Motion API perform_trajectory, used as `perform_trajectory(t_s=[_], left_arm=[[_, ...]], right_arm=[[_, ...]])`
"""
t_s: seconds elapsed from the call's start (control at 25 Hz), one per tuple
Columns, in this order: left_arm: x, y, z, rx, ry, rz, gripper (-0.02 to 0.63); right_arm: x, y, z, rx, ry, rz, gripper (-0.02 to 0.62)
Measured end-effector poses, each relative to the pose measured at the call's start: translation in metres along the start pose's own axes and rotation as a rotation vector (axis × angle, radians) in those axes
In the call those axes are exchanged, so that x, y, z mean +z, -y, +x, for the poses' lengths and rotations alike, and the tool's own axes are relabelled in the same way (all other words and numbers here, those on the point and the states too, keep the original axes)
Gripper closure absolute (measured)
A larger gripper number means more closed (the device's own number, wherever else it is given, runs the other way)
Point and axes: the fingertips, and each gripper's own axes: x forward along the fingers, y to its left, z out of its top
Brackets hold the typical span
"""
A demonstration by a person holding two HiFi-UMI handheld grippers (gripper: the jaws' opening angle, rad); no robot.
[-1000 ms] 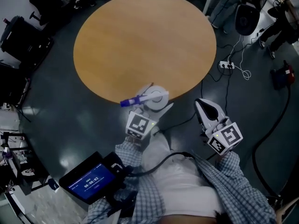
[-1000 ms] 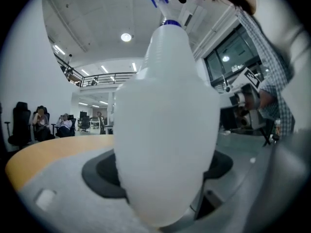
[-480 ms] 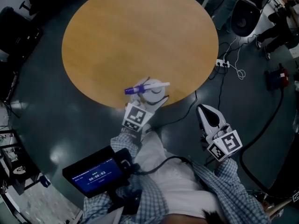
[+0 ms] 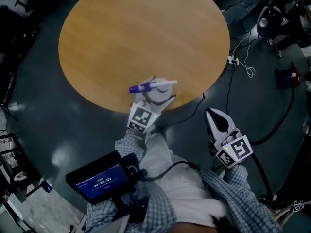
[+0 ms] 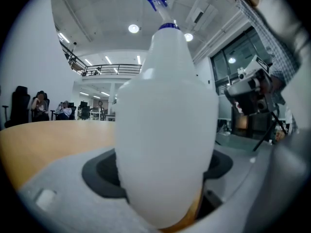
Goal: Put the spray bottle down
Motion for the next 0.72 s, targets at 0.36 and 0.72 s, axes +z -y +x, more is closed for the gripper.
perform_trajectory(t_s=[0.36,0.72], left_arm=[[0.0008,0.0001,-0.0026,-0.008,0.032,-0.012,0.175],[-0.0013,-0.0002,-0.0096,0.000,0.002,-0.027,0.152]], right_arm=[[-0.0068,-0.0022,-0.0012,0.000,-0.016,0.003,0.592],[-0.0003,-0.0010,-0.0070,0.004,0.009,0.005,0.592]])
